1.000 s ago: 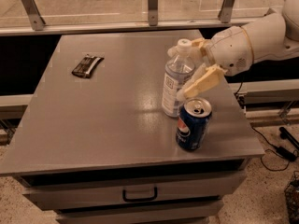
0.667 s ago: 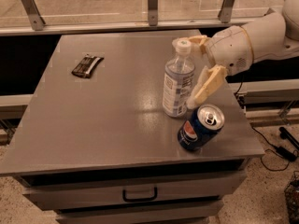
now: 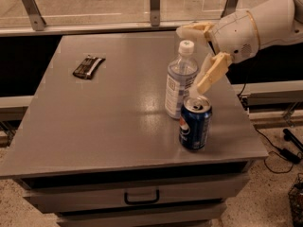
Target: Move blue plastic bottle near pepsi can
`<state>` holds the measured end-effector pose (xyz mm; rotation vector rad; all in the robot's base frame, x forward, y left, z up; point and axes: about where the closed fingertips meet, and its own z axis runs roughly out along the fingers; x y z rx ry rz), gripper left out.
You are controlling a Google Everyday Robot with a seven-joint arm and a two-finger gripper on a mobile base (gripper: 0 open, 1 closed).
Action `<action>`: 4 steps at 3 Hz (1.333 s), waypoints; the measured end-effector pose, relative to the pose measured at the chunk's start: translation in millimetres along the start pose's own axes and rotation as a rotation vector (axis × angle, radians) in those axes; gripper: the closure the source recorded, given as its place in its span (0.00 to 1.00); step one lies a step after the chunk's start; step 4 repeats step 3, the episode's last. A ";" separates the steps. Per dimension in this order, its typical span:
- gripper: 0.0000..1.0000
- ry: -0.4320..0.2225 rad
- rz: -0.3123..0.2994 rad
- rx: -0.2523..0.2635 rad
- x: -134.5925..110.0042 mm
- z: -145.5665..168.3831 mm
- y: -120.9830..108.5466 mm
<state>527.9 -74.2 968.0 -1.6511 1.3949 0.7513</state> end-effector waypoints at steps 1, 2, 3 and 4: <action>0.00 0.016 0.000 0.037 -3.8 -11.2 -16.7; 0.00 0.023 -0.015 0.081 -9.6 -25.4 -23.3; 0.00 0.023 -0.016 0.083 -10.1 -26.2 -23.8; 0.00 0.023 -0.016 0.083 -10.1 -26.2 -23.8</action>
Offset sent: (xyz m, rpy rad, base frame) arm 0.0244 -0.0360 0.0433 -0.0067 -0.1004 -0.1179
